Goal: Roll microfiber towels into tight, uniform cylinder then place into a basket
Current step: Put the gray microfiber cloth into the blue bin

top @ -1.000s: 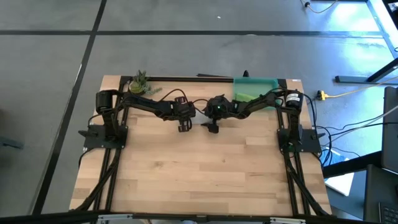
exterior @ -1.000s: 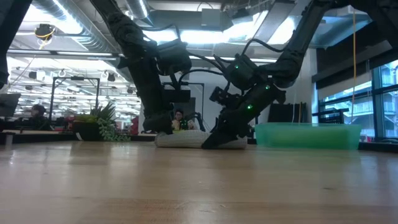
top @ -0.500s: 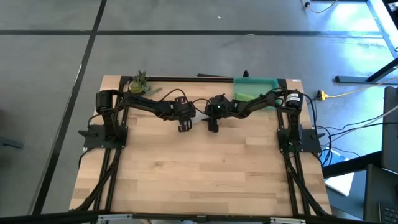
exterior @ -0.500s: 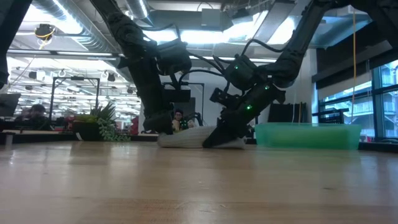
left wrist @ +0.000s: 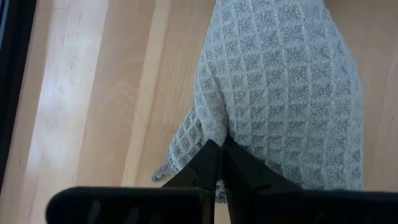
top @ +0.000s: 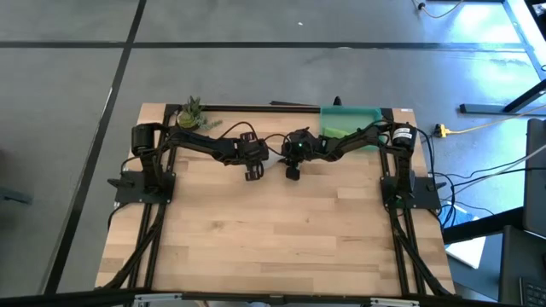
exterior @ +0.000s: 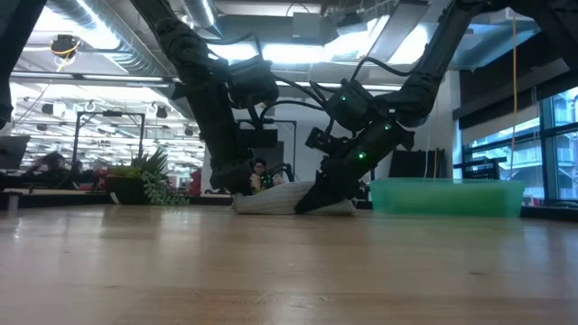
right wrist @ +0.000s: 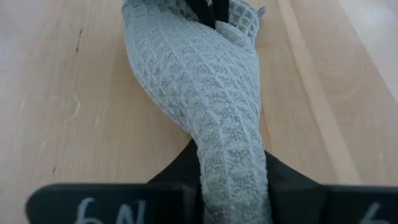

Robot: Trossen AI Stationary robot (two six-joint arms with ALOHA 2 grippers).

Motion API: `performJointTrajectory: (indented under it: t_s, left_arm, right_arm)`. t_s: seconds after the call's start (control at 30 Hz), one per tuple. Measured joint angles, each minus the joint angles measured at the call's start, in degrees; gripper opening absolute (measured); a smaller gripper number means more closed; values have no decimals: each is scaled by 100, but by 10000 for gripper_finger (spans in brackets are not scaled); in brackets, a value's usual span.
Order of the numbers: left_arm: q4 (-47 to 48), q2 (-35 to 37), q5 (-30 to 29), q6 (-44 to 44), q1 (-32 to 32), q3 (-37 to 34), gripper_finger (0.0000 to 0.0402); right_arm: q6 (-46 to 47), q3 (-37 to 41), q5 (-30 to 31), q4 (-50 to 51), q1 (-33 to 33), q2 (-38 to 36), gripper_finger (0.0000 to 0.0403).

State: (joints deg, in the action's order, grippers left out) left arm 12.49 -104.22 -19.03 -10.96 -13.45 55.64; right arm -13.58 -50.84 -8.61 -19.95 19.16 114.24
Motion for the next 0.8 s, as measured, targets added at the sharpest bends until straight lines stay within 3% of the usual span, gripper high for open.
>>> performJointTrajectory:
  t_s: [0.8]
  left_arm:
    - [72,2,26,-311,24,0,27]
  right_arm:
    - [25,5,-34,3,-7,0,60]
